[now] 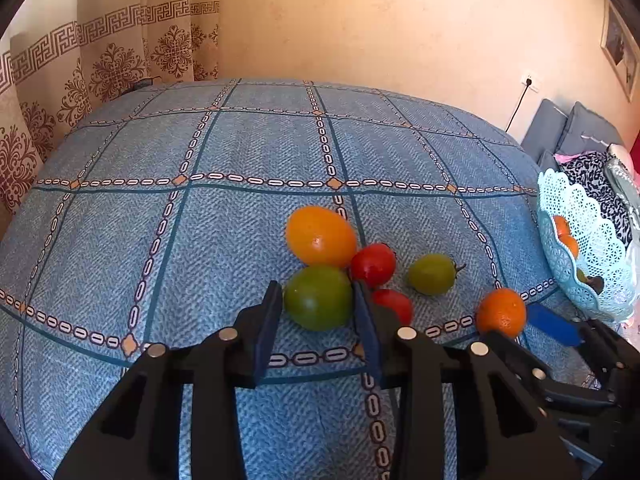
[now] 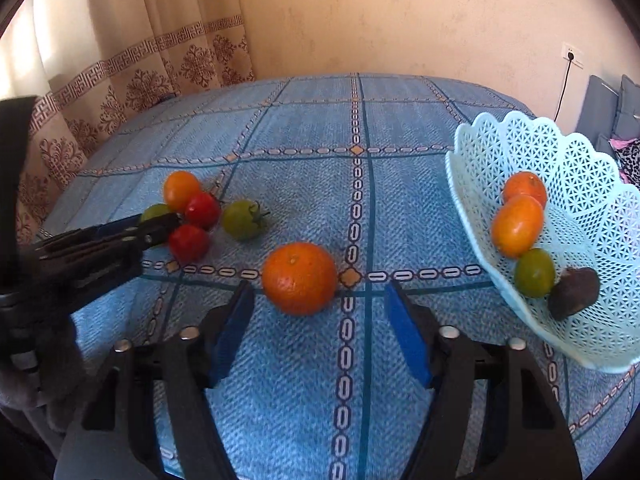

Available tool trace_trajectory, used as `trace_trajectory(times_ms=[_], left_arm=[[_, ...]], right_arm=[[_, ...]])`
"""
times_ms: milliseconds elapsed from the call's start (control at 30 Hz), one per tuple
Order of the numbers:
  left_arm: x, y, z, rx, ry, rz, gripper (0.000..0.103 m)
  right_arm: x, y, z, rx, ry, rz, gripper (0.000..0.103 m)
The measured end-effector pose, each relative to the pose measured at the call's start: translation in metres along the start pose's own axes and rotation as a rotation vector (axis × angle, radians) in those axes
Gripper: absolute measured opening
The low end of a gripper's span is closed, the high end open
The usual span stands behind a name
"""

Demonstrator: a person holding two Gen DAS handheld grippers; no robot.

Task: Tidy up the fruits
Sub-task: 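Close the right tool on the small tangerine, then carry green tomato and tangerine into the basket and open both tools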

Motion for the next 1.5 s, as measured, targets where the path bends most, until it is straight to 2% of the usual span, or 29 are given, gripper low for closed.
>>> trace_trajectory(times_ms=[67,167,200,367,600,967,1100,1267,1500], left_arm=[[-0.001,0.0,0.001,-0.002,0.002,0.003,0.035],[0.0,0.001,0.003,-0.004,0.009,0.02,0.035],[0.001,0.001,0.004,-0.004,0.012,0.029,0.035],[0.002,-0.002,0.012,-0.02,0.019,0.04,0.035],[0.01,-0.01,0.026,-0.048,0.034,0.088,0.035],[0.021,-0.037,0.067,-0.169,0.07,0.151,0.035],[0.028,-0.046,0.083,-0.212,0.126,0.192,0.035],[0.038,-0.053,0.099,-0.261,0.254,0.261,0.035],[0.024,-0.058,0.109,-0.268,0.383,0.249,0.035]], right_arm=[[0.002,0.0,-0.004,0.002,-0.007,-0.001,0.058],[0.008,0.0,-0.006,-0.001,-0.022,0.011,0.042],[0.01,0.0,-0.006,0.0,-0.02,0.015,0.041],[0.011,-0.001,-0.002,0.006,-0.009,-0.015,0.04],[0.016,-0.003,0.029,-0.036,0.044,-0.026,0.04],[0.041,-0.008,0.081,-0.088,0.136,-0.01,0.04],[0.053,-0.017,0.097,-0.106,0.151,0.003,0.04],[0.063,-0.025,0.107,-0.138,0.17,0.0,0.04],[0.058,-0.033,0.104,-0.147,0.164,-0.038,0.04]])
Point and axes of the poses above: each gripper's, at about its wrist camera, not at the fingertips, and z roughly against the way its jaws point, x to its left, y to its underside, the point moved 1 cm from there along -z, roughly the way its jaws point, and after that the axes turned 12 degrees about -x, right-handed, at the moved point
